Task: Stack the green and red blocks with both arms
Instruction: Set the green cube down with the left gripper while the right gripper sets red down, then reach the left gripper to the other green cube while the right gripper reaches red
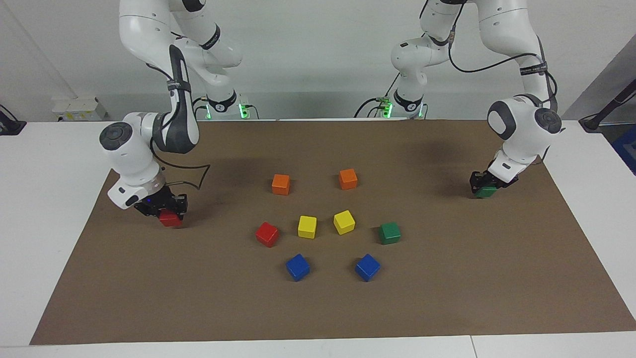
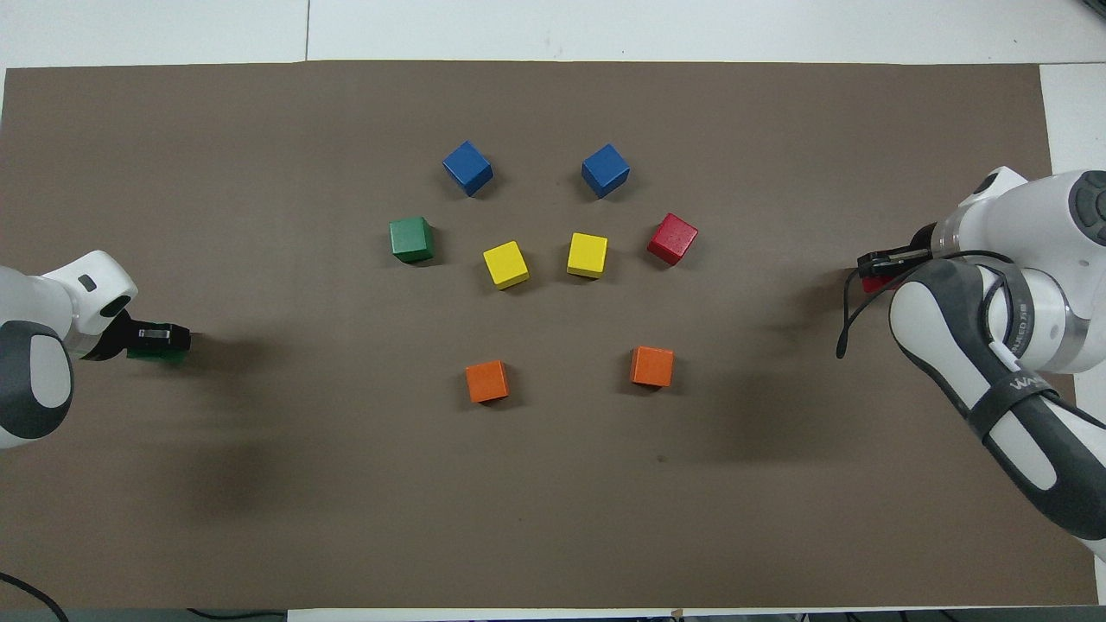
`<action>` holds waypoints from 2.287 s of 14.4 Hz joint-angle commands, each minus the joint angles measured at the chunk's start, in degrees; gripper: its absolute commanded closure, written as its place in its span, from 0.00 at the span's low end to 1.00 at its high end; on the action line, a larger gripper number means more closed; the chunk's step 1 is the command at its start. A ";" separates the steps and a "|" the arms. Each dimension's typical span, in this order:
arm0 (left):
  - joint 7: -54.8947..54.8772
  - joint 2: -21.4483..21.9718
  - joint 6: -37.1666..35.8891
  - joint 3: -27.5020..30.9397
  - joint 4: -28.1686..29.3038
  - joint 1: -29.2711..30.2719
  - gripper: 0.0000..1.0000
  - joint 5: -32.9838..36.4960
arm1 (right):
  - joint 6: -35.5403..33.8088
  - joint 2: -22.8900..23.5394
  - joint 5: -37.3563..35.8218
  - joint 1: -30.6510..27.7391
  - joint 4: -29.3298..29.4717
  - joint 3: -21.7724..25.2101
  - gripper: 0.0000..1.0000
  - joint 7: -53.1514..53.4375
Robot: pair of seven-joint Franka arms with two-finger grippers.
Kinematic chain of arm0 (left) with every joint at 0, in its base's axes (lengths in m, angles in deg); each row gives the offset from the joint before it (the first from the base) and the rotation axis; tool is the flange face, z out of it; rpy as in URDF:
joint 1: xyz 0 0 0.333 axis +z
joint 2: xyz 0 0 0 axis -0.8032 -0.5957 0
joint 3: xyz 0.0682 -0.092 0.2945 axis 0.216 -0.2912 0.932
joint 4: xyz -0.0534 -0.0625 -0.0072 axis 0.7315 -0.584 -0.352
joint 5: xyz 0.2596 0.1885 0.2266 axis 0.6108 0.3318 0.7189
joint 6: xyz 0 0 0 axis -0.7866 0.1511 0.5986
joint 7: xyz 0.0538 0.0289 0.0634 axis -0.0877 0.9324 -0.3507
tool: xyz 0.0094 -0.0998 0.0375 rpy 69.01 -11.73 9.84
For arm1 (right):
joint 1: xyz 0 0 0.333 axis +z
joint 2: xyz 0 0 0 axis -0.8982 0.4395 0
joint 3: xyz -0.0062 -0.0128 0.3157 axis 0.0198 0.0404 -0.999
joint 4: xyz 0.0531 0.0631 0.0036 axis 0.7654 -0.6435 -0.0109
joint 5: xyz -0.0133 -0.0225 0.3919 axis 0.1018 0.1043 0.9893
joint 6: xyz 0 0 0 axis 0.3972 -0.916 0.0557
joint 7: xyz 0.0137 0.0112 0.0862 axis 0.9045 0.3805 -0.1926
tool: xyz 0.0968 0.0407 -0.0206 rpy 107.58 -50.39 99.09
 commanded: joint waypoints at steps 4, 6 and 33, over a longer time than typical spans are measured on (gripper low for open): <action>1.51 1.75 3.22 -0.45 4.17 1.40 1.00 -0.85 | 5.42 1.40 0.75 -1.24 -1.74 -0.85 1.00 0.22; 1.69 1.75 4.89 -0.45 4.96 1.40 1.00 -0.85 | 5.60 1.84 0.75 -1.33 -1.74 -0.85 1.00 0.22; 21.10 -8.18 -15.50 -0.63 -29.91 -19.41 0.00 -1.11 | -27.91 7.99 0.23 16.23 35.18 -1.46 0.00 30.50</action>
